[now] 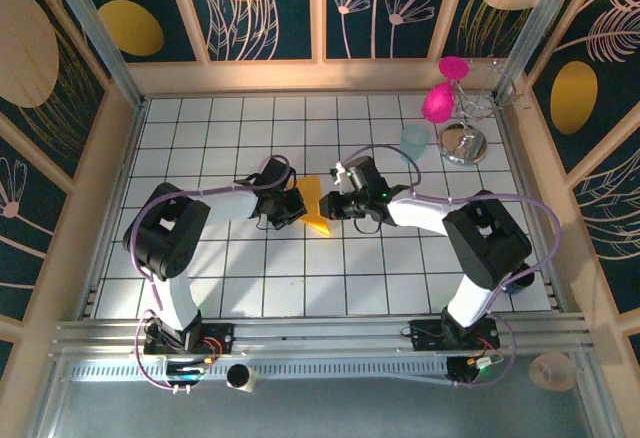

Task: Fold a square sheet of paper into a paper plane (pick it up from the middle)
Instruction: Third fold the triangle at the center of the table.

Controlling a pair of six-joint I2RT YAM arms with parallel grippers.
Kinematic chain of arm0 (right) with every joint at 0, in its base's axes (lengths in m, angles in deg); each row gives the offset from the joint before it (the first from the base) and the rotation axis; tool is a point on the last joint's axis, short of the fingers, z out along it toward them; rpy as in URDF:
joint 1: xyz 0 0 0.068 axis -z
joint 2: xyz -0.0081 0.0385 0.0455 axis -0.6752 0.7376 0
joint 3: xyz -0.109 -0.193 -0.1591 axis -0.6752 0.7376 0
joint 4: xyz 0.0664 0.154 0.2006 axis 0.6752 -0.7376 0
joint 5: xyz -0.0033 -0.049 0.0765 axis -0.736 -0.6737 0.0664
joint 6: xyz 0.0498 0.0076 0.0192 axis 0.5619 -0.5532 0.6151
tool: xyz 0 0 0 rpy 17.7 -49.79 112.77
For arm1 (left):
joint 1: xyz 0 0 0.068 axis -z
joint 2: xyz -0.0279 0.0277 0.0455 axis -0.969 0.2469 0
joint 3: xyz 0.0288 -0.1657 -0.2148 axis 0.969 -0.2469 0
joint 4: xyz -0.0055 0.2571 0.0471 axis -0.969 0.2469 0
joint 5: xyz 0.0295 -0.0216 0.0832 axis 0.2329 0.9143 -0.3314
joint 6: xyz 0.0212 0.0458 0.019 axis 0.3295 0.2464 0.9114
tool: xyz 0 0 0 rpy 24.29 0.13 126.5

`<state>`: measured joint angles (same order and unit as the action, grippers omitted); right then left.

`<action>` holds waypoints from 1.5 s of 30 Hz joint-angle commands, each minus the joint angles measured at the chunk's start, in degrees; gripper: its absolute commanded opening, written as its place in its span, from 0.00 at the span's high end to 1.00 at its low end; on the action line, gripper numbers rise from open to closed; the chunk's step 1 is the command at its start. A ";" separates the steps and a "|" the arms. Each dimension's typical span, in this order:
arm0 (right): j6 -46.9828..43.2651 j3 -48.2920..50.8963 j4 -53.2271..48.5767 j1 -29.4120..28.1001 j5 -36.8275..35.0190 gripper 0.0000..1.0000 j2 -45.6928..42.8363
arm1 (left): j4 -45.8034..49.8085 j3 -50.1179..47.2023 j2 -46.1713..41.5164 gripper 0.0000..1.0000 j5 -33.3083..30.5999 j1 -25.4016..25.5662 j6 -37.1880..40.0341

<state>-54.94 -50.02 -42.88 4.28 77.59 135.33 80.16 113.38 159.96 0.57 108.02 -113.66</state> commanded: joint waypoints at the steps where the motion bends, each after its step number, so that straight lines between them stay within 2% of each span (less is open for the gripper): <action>1: 0.65 -2.57 -2.20 -1.66 4.84 0.89 2.88 | 3.87 -2.75 3.63 0.94 -3.02 0.35 -0.33; 16: -1.32 -7.60 -4.71 -1.60 4.19 0.93 10.25 | 4.48 -1.98 4.02 0.95 -2.36 0.31 1.01; 31: -4.53 -6.78 -7.50 -1.01 0.28 0.95 10.89 | 6.32 -1.44 5.63 0.95 -3.82 0.30 1.69; 41: -5.78 -6.59 -8.23 -0.78 0.73 0.95 10.68 | 7.12 -1.74 6.42 0.95 -5.09 0.38 1.87; 45: -6.29 -6.09 -5.97 -0.83 4.37 0.95 8.29 | 7.29 -1.72 6.57 0.95 -5.27 0.38 2.10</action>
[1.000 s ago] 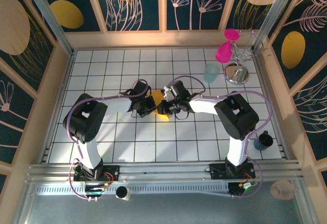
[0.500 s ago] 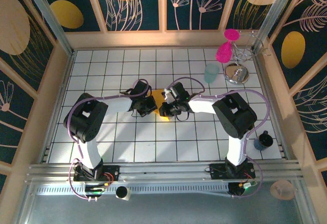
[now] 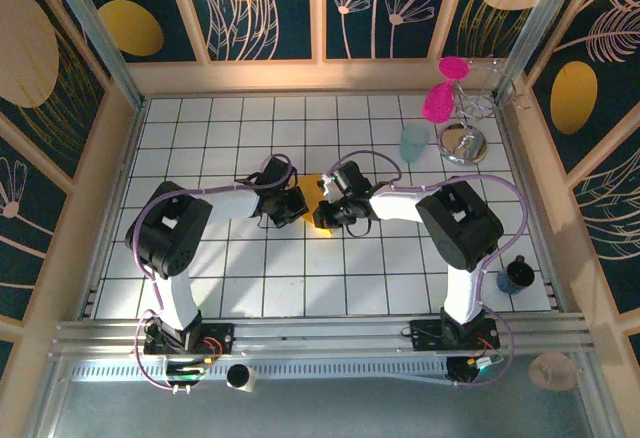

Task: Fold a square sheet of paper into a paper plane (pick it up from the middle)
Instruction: Third fold the triangle at the center of the table.

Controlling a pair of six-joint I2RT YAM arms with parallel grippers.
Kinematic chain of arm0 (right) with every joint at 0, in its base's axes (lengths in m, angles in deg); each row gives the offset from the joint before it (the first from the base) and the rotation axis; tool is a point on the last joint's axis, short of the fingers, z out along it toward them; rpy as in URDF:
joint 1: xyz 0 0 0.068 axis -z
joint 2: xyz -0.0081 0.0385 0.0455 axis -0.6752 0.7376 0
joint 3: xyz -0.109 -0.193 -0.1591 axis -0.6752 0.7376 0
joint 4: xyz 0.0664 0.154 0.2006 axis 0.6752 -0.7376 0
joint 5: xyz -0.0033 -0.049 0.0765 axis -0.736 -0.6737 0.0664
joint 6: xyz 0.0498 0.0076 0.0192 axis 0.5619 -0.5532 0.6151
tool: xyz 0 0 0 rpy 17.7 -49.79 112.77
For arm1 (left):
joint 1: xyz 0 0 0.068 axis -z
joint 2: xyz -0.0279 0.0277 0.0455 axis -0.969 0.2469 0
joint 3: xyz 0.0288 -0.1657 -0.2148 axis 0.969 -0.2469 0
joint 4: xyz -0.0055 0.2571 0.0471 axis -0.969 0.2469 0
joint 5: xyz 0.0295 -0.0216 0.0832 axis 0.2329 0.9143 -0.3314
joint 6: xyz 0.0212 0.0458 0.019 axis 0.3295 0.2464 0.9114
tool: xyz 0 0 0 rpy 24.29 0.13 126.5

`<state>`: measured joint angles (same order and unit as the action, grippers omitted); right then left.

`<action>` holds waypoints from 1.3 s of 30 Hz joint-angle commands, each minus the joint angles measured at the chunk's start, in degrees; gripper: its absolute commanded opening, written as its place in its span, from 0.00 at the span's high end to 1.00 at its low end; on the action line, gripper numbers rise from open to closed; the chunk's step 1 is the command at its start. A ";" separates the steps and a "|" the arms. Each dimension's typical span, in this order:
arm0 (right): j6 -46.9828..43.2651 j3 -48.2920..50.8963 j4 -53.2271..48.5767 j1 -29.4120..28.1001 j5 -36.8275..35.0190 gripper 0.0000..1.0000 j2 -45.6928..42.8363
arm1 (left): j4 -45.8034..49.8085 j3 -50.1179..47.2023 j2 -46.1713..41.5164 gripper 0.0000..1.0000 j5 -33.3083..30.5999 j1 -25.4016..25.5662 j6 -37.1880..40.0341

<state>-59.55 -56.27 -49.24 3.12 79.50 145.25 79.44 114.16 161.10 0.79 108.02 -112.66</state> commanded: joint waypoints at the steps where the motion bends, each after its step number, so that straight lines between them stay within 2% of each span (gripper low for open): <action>1: -1.85 0.40 1.07 0.24 3.52 0.94 -2.24 | 8.06 -2.51 5.45 0.95 -5.53 0.37 1.14; 6: -2.31 0.65 1.28 0.08 4.75 0.94 -1.93 | 8.15 -2.62 5.82 0.95 -5.71 0.30 1.32; 14: -2.14 0.19 -1.41 0.15 0.65 0.95 0.18 | 8.52 -2.67 5.98 0.95 -5.97 0.36 1.63; 26: -3.53 0.00 -3.14 0.07 -1.49 0.96 1.05 | 9.24 -2.35 6.66 0.95 -6.62 0.36 2.28; 39: -4.44 2.11 -5.99 0.31 -1.10 0.96 0.61 | 10.30 -2.44 7.57 0.95 -8.77 0.31 2.99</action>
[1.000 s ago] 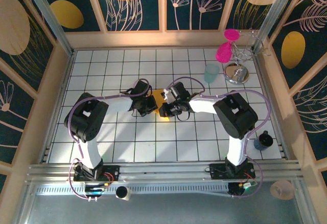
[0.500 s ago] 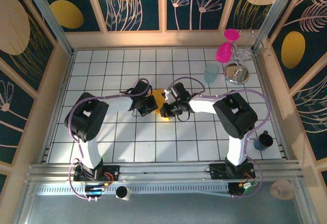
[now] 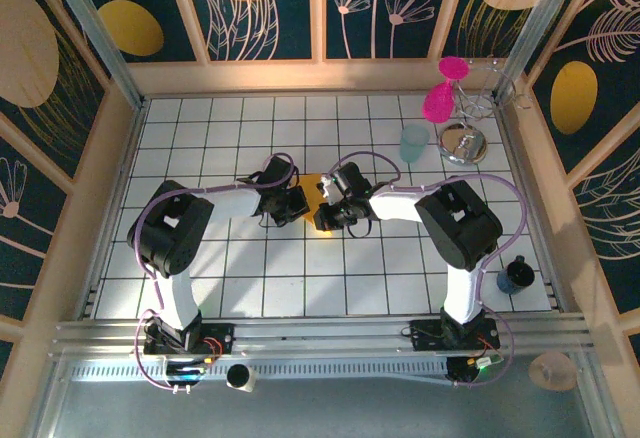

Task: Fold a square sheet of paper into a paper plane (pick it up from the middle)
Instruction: Third fold the triangle at the center of the table.

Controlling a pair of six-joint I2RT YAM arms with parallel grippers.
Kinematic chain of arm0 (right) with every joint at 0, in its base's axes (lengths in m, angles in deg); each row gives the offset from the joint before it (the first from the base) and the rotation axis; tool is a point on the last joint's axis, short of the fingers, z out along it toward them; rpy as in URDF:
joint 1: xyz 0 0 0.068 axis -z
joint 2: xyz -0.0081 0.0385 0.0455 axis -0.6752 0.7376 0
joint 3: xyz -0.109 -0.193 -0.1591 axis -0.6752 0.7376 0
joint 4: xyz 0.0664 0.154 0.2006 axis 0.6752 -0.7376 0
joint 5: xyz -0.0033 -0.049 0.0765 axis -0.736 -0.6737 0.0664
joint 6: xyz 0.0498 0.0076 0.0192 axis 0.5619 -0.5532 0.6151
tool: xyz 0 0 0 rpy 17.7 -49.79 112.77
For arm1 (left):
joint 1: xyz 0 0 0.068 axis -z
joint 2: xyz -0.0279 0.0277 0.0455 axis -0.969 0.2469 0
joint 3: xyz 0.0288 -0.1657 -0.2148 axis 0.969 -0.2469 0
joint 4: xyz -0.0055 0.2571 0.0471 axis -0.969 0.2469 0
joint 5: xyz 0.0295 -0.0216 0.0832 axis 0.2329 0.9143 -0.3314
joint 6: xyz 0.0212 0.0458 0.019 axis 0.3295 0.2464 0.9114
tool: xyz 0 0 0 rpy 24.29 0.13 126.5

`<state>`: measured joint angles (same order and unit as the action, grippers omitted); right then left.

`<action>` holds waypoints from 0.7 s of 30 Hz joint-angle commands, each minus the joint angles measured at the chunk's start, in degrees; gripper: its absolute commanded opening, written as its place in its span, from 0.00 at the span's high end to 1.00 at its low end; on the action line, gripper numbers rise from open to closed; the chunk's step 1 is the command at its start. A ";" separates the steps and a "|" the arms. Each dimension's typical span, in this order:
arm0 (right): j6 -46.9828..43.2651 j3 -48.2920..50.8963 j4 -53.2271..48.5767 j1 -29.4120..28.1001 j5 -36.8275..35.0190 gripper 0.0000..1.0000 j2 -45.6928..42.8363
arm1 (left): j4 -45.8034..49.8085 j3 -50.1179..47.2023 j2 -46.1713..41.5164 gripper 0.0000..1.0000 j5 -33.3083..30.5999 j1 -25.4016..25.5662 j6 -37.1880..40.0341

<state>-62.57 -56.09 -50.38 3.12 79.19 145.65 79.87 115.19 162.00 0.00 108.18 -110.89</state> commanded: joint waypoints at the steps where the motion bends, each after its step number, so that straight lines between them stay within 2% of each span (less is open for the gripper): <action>1: -1.28 2.60 -5.05 0.33 -0.79 0.97 -0.39 | 9.87 -3.49 6.82 0.95 -8.11 0.21 1.22; 11: 2.42 11.17 -6.21 1.65 -1.59 0.97 -7.89 | 10.04 -2.89 6.81 0.95 -8.08 0.11 1.70; 18: 3.41 9.52 -4.20 2.09 -4.13 0.96 -14.02 | 10.66 -0.27 5.76 0.95 -7.20 0.09 2.61; 21: 4.14 7.42 -2.14 2.04 -2.65 0.96 -13.31 | 10.61 0.43 4.93 0.95 -6.48 0.05 2.63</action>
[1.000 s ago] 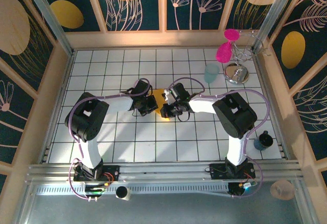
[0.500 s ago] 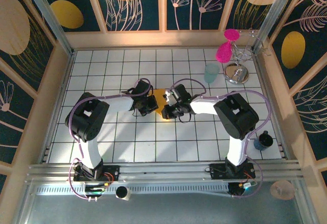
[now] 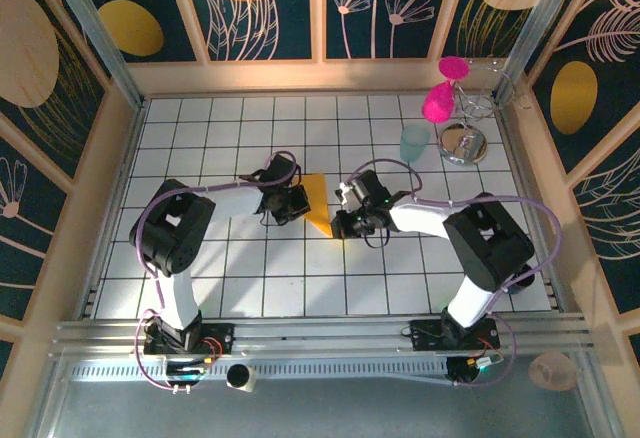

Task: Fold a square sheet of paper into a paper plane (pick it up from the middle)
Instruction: Third fold the triangle at the center of the table.

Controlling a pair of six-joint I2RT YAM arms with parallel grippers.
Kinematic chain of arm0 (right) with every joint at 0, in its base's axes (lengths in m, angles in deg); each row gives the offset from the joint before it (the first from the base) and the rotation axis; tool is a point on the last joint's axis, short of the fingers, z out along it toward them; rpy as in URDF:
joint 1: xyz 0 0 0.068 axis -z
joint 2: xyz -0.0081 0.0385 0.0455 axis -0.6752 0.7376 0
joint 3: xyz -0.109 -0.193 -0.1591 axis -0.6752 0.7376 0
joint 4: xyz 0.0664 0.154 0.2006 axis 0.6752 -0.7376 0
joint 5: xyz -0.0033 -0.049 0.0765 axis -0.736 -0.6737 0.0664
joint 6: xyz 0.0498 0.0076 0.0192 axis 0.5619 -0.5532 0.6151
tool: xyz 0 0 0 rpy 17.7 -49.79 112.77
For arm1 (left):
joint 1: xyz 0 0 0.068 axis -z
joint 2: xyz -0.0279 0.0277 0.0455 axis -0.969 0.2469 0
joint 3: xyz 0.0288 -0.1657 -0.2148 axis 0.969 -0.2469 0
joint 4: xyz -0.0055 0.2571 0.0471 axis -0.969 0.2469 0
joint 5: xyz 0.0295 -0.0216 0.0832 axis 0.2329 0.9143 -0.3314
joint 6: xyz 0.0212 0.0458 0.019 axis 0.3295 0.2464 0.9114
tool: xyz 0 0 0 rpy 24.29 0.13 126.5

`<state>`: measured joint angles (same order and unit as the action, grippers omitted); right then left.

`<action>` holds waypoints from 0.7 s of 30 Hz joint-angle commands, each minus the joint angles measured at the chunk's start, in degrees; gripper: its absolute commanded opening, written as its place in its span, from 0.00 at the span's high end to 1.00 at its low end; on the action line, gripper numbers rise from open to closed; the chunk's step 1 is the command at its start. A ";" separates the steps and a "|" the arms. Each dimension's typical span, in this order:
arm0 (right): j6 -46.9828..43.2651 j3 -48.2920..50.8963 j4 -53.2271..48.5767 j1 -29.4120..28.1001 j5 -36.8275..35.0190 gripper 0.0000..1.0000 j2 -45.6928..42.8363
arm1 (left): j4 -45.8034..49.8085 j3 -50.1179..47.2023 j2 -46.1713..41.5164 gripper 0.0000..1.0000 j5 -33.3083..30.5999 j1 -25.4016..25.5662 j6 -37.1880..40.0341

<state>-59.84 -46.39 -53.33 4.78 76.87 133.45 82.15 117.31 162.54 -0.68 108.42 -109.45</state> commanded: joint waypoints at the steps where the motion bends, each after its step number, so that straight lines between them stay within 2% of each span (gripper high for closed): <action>1: 1.85 -3.07 1.39 0.34 0.30 0.96 0.09 | 8.30 -1.47 4.22 0.95 -5.57 -0.10 1.14; 10: 3.42 -8.96 2.37 -0.19 1.98 0.99 9.42 | 8.03 0.27 3.30 0.95 -4.04 -0.15 1.18; 16: 2.89 -8.88 0.21 -0.14 0.27 1.00 11.42 | 5.74 2.36 0.31 0.95 -2.32 -0.13 2.79; 21: 3.11 -8.31 -1.44 0.32 -0.52 1.00 12.41 | 0.30 1.80 -5.00 0.94 0.89 -0.13 6.54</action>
<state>-57.32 -54.34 -51.19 4.78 78.18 143.94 84.22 118.99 161.49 -0.61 108.46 -106.10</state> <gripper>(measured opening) 0.054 0.062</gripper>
